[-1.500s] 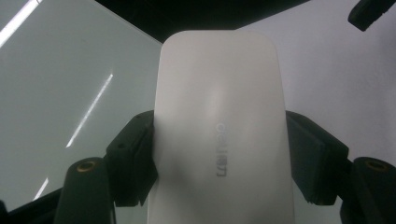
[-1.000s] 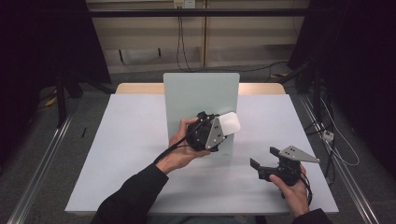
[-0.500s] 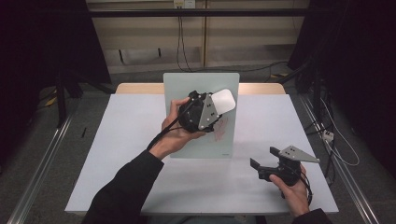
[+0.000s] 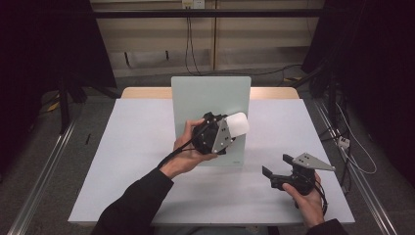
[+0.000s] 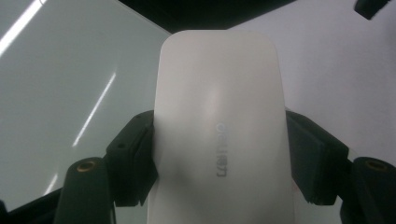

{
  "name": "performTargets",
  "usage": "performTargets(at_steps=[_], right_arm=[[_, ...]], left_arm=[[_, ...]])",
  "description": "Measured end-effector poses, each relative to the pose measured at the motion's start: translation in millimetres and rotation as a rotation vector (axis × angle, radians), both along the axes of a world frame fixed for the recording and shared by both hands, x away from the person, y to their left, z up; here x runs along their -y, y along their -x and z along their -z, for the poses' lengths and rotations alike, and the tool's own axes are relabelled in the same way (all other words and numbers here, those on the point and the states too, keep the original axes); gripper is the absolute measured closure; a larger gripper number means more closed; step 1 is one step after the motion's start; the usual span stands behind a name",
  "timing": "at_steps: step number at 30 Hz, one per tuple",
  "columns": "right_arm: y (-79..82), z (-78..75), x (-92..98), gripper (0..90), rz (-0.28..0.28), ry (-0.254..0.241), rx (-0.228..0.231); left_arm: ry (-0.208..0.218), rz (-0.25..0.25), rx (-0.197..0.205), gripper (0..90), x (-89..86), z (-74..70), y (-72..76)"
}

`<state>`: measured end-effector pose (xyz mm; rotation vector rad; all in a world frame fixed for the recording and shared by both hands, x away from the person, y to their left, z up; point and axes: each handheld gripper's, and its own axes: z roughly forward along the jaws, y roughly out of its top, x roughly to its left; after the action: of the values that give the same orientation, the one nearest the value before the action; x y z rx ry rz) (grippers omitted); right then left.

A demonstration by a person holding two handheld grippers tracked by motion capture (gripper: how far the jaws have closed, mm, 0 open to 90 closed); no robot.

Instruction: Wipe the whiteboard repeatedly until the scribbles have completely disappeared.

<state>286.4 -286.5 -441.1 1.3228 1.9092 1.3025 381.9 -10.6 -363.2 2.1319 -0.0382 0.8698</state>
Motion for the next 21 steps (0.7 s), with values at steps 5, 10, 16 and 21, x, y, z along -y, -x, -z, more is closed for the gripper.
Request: performTargets(at_steps=[5,10,16,21], right_arm=[[0.0,0.0,0.0,7.7,0.0,0.0,0.0],[0.1,0.0,0.0,7.7,-0.002,0.001,0.003],[-0.1,0.0,-0.1,7.7,-0.001,0.002,0.001],[-0.2,0.0,0.0,7.7,-0.001,0.001,0.001]], left_arm=[[-0.02,0.023,-0.026,31.1,3.5,16.5,6.8],[-0.036,0.029,-0.047,31.1,5.4,27.0,11.2],[-0.064,0.039,-0.066,31.1,6.6,35.3,15.0],[-0.058,0.037,-0.07,31.1,5.3,32.2,13.4]])
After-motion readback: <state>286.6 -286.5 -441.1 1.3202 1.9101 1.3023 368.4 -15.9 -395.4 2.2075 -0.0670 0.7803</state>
